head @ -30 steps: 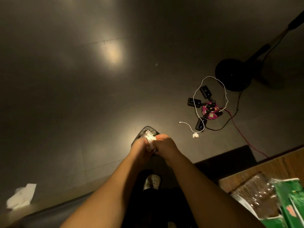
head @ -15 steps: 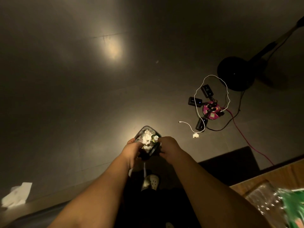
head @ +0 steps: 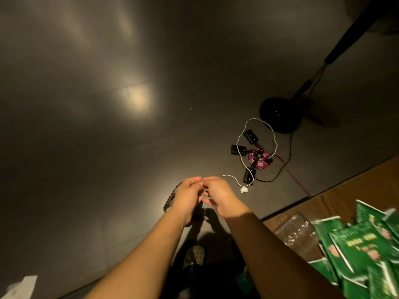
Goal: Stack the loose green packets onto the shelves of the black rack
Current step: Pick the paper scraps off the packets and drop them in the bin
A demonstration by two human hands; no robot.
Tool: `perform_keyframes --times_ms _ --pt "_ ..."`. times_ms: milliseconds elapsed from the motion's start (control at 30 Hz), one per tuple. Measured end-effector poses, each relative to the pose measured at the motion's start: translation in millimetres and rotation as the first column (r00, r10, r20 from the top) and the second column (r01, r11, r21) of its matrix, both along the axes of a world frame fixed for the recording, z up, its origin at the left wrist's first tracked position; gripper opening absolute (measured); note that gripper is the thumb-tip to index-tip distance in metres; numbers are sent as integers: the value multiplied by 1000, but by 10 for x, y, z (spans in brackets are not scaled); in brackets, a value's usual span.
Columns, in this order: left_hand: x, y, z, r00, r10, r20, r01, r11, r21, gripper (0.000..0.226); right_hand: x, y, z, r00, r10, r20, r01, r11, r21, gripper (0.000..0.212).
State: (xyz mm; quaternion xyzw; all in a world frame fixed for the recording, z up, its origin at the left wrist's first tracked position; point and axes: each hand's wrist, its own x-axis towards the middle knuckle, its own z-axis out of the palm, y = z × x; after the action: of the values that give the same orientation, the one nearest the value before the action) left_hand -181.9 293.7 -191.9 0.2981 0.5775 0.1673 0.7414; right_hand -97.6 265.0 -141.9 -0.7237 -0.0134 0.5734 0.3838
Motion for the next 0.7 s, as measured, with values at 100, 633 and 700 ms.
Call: perform_keyframes --times_ms 100,633,700 --pt "164 -177 290 997 -82 17 80 993 92 22 99 -208 230 998 -34 60 31 998 58 17" --pt "738 -1338 1086 671 -627 -396 739 521 427 47 727 -1822 868 739 -89 667 102 995 20 25" --pt "740 -1418 1035 581 -657 -480 809 407 424 67 717 -1934 865 730 -137 669 152 988 36 24"
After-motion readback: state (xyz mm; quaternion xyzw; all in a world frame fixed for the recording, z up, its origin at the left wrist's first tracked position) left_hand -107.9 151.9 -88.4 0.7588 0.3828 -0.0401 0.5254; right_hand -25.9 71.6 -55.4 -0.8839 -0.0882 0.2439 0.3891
